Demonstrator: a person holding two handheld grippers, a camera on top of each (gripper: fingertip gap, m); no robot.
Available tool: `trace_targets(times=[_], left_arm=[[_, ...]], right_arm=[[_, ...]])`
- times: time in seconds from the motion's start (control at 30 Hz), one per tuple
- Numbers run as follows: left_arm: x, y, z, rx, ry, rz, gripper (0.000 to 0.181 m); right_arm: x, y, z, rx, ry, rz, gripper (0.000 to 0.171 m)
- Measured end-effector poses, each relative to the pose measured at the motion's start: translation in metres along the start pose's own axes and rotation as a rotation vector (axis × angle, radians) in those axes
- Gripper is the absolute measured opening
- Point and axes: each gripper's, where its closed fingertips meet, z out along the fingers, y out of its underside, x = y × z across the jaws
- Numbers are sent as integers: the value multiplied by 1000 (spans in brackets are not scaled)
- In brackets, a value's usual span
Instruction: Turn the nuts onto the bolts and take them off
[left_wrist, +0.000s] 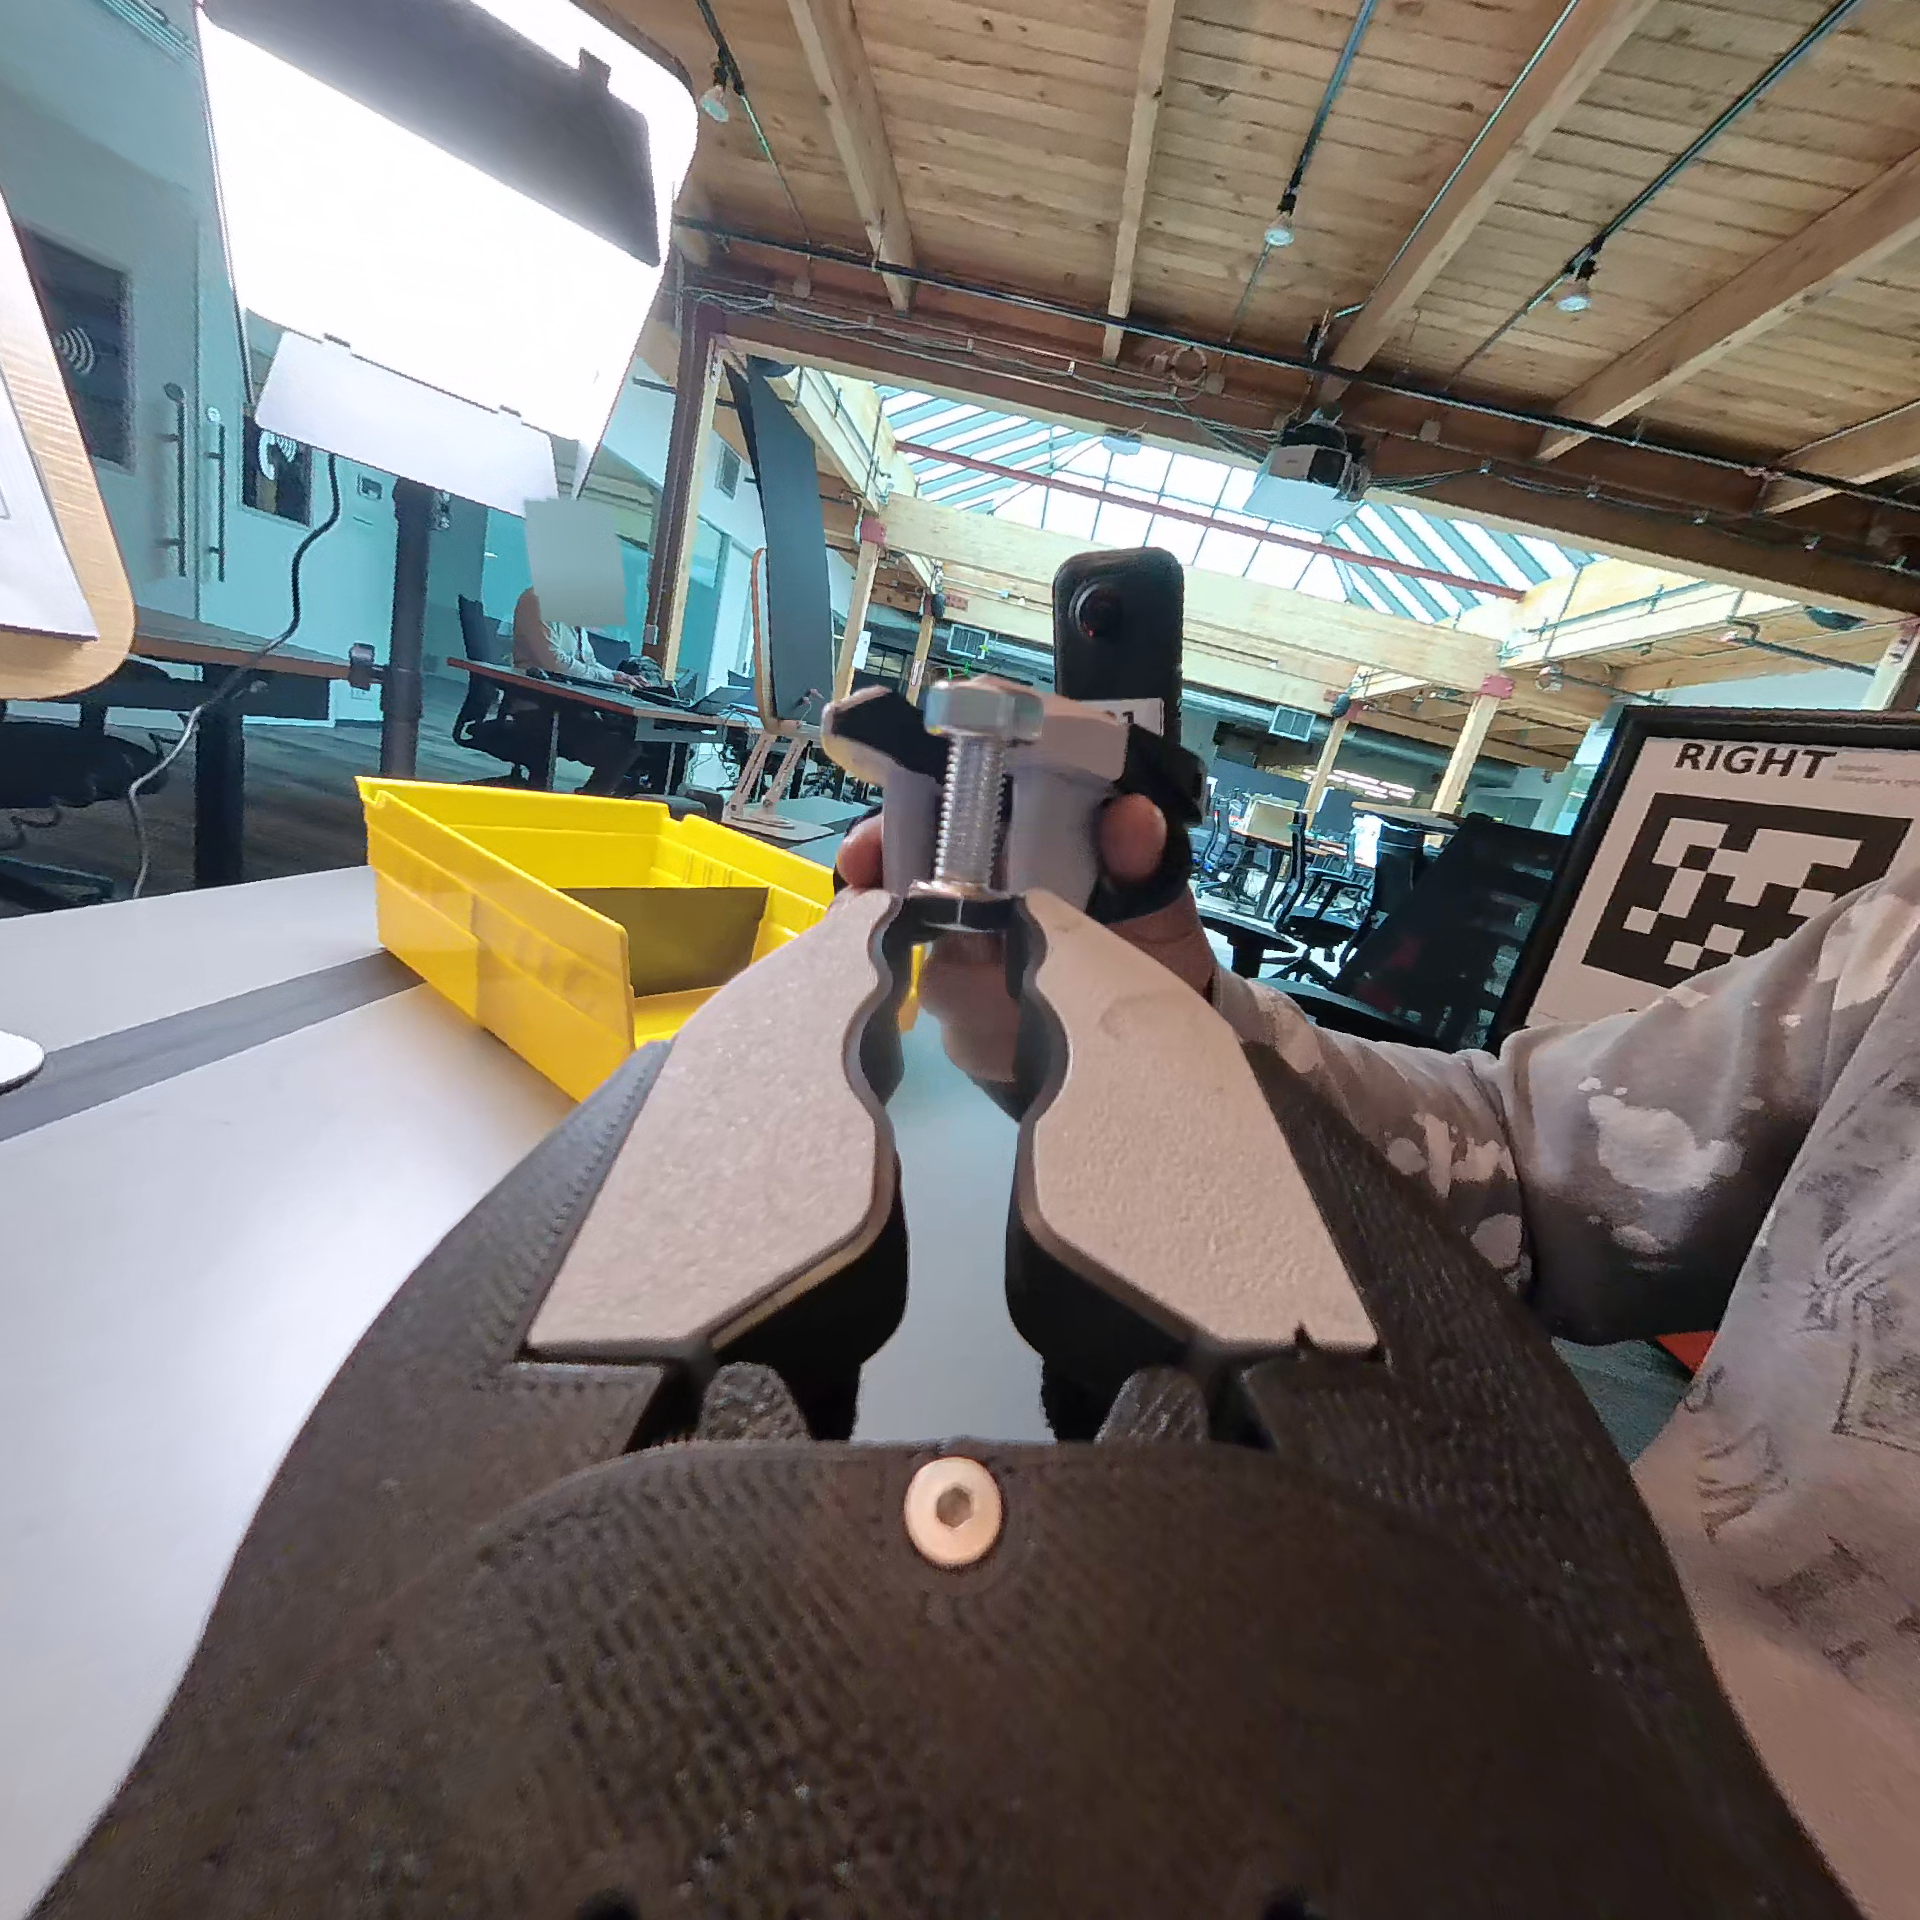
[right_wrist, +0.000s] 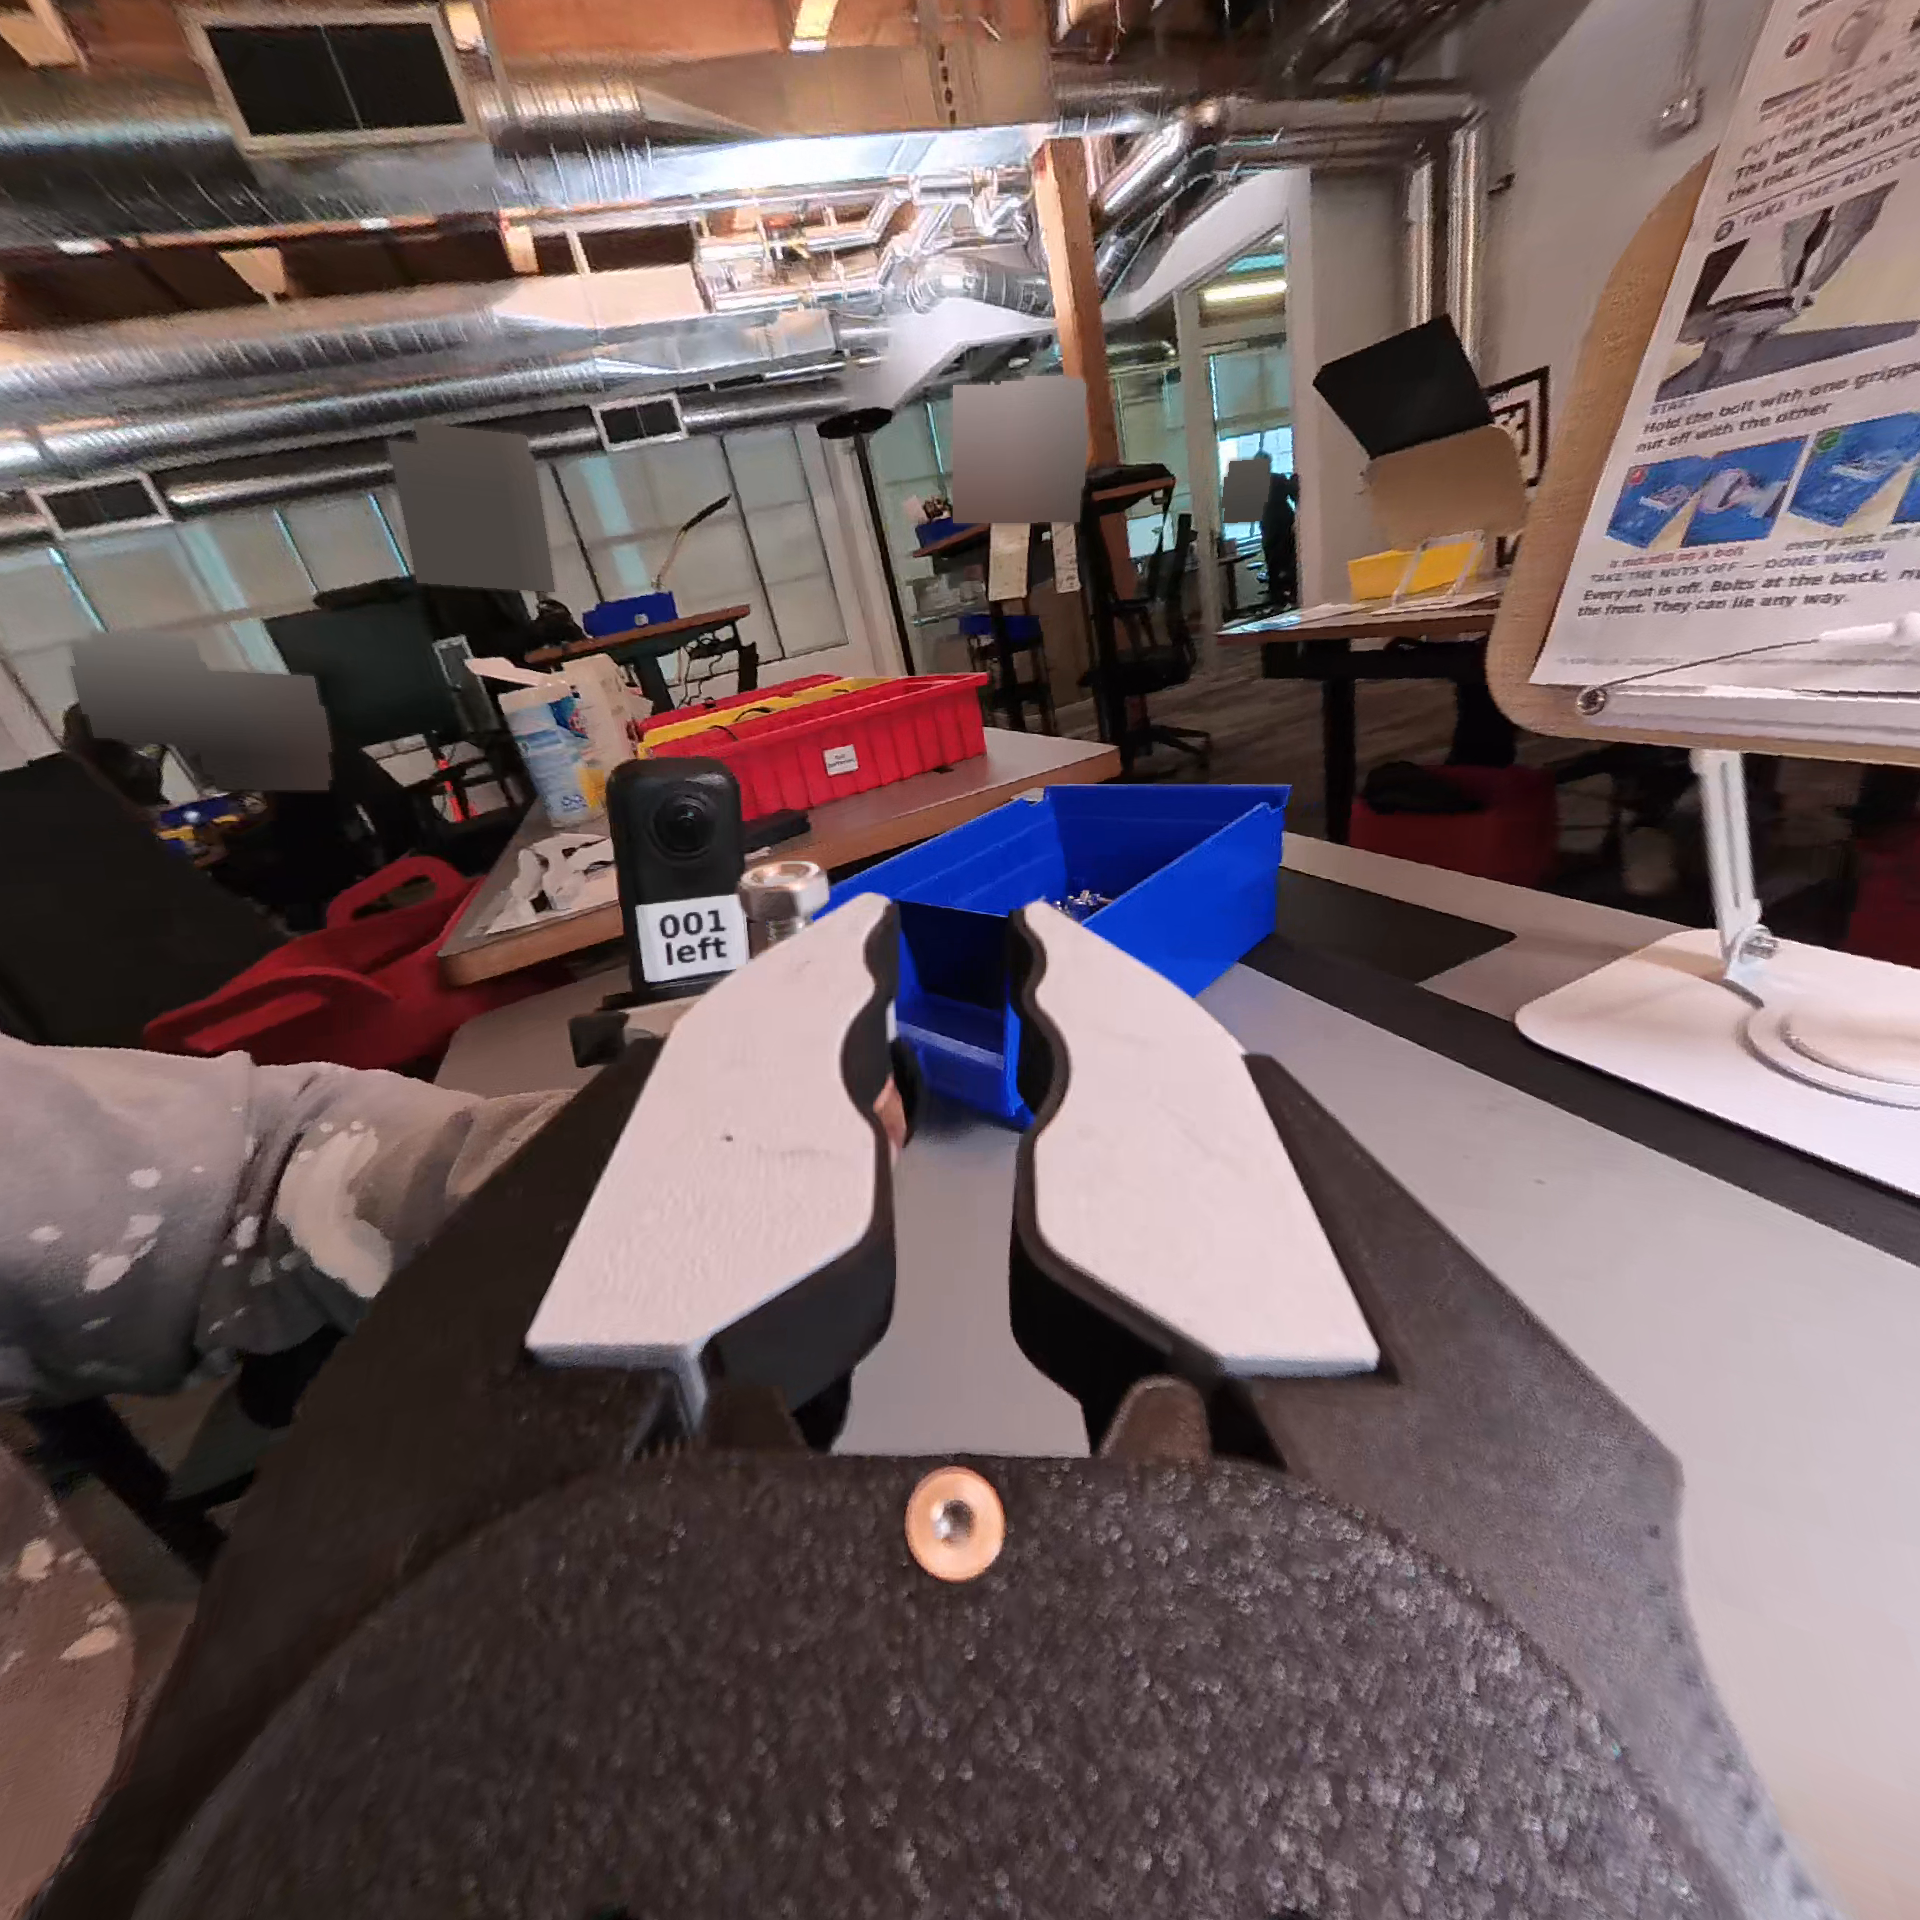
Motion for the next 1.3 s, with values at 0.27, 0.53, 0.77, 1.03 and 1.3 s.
trace_targets(times=[0.27, 0.53, 0.77, 1.03, 1.3], left_arm=[[2, 4, 2, -1, 7, -11, 18], [1, 6, 3, -14, 4, -1, 18], [3, 0, 1, 1, 17, 4, 18], [4, 5, 3, -11, 12, -1, 18], [2, 4, 2, -9, 13, -4, 18]], right_arm=[[-21, 8, 11, -40, -61, -33, 25], [-27, 5, 10, -31, -75, -46, 30], [-10, 0, 2, -8, -32, -29, 18], [-28, 6, 11, -34, -90, -35, 29], [-25, -2, 5, -8, -82, -41, 28]])
